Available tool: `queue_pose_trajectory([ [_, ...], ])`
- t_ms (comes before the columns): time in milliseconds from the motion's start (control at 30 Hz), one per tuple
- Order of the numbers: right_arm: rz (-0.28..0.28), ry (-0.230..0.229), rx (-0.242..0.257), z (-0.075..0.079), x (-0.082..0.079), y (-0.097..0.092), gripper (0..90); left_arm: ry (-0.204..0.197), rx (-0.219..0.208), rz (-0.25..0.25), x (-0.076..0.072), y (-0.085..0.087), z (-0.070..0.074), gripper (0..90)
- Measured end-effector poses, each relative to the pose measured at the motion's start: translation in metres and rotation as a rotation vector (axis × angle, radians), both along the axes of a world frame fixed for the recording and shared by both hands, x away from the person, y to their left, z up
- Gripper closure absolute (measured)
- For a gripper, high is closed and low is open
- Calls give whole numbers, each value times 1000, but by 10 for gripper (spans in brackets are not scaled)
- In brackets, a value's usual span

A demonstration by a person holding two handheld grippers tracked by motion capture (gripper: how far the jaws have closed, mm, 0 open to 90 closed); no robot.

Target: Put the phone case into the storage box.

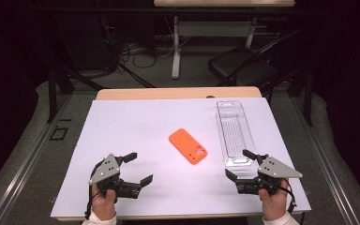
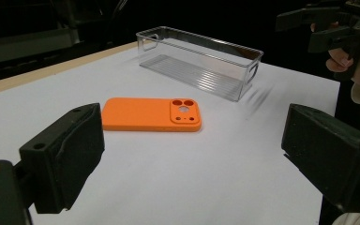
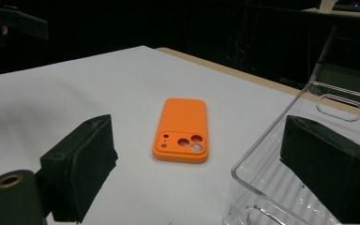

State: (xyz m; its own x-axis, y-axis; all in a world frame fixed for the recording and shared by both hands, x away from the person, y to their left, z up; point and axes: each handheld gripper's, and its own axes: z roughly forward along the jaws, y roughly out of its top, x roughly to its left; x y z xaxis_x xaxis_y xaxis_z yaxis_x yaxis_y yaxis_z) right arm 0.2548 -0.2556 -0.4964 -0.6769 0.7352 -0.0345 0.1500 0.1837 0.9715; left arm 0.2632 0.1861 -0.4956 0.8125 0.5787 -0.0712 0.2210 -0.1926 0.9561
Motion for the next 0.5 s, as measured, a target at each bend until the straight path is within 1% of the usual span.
queue_pose_trajectory([
  [167,0,4,-4,-1,0,-1,99,-2,8,1,0,-1,0,64],
  [267,-9,16,-10,-2,1,-2,100,0,19,3,-1,-2,1,64],
  [333,-24,24,-13,-4,3,-2,99,4,13,5,-1,-2,1,63],
  [400,-24,26,-15,-4,3,-2,100,3,11,9,-1,-3,0,63],
  [467,-31,34,-17,-3,4,-2,100,8,6,14,-2,-4,0,64],
  [500,-32,41,-12,-4,6,-2,100,15,11,21,-2,-4,0,64],
])
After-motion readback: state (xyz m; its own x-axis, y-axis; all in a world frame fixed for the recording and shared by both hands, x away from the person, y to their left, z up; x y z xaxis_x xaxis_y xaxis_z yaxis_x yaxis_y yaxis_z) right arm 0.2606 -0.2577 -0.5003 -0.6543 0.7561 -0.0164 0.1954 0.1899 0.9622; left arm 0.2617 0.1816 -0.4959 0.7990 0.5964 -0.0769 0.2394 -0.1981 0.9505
